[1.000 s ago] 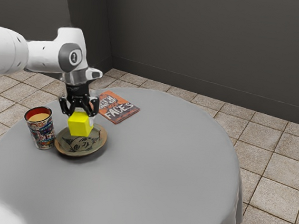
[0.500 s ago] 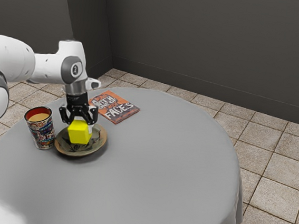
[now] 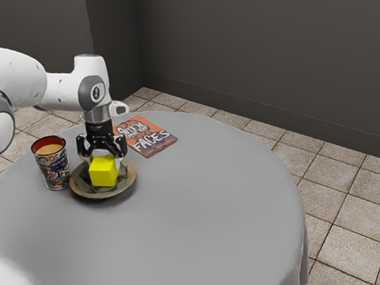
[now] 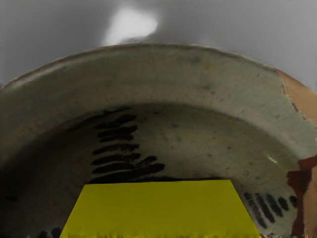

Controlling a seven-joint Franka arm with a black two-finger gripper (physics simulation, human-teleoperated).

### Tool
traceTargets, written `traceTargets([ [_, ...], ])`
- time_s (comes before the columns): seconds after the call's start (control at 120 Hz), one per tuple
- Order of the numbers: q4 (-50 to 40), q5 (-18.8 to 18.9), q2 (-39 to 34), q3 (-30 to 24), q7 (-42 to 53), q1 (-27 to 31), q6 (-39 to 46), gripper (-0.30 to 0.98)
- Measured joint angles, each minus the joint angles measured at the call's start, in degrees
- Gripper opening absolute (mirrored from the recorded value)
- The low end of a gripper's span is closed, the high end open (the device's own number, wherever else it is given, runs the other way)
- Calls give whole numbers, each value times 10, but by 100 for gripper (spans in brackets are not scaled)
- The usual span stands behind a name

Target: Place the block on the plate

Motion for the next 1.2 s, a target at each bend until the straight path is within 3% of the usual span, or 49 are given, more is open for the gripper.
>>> traceTargets([
  [0.4, -17, 2, -111, -1, 0, -5, -53, 67],
  [0.858, -15, 41, -251, -28, 1, -47, -151, 68],
  [1.2, 36, 53, -292, -61, 1, -82, -219, 69],
])
